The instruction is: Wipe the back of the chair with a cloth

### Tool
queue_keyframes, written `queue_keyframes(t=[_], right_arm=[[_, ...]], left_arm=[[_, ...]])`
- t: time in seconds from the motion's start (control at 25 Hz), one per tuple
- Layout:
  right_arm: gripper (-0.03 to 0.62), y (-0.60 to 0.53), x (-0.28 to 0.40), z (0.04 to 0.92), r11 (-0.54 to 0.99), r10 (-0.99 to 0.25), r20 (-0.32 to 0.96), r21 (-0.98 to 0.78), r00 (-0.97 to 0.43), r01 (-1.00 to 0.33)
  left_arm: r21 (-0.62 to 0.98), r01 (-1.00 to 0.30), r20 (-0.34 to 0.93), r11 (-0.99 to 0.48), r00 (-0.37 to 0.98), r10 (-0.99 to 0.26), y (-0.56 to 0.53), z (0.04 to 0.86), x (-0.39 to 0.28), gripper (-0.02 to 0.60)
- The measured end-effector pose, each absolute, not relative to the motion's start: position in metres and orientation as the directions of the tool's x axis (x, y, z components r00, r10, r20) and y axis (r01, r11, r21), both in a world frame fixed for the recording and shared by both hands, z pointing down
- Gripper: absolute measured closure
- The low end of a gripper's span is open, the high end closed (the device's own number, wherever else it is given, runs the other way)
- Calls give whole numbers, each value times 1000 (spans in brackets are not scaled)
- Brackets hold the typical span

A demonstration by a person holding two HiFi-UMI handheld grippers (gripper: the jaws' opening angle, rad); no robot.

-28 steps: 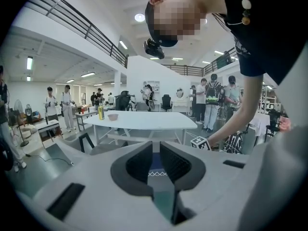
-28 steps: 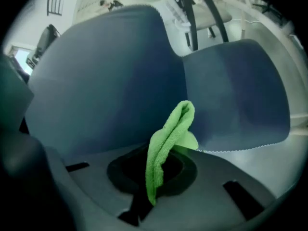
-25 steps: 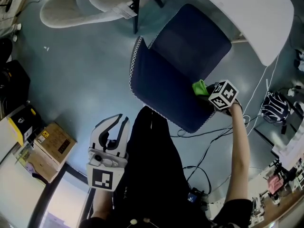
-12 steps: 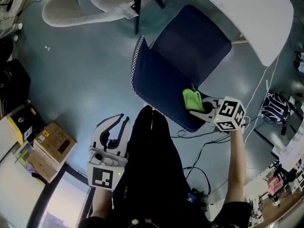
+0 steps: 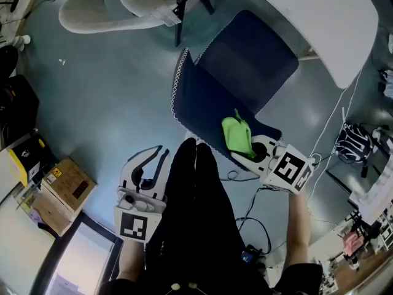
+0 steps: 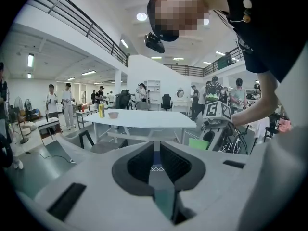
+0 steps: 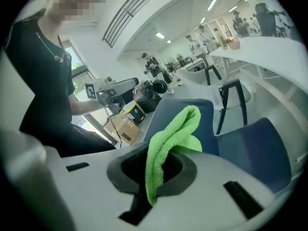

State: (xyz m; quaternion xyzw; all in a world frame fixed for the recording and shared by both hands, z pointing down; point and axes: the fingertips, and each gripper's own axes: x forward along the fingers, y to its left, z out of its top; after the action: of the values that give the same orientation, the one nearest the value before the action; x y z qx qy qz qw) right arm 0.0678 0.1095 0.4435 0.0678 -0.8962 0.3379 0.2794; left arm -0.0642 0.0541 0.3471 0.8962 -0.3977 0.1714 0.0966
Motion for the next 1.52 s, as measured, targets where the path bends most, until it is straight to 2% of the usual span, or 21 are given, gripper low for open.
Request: queue_keyframes(t=[0.8, 1.12, 1.52], right_arm=[[574, 40, -24, 430, 830, 30, 445, -510, -895, -226], [574, 3, -43, 456, 820, -8, 480, -499, -877, -280], [574, -57, -61, 494, 791, -130, 533, -452, -836, -412]], left_arm=[[46, -740, 377, -671, 635, -675, 49, 346, -60, 540], [76, -736, 395, -673, 642, -657, 41, 352, -58, 540], [84, -755, 422, -650, 618, -663, 41, 361, -72, 540]])
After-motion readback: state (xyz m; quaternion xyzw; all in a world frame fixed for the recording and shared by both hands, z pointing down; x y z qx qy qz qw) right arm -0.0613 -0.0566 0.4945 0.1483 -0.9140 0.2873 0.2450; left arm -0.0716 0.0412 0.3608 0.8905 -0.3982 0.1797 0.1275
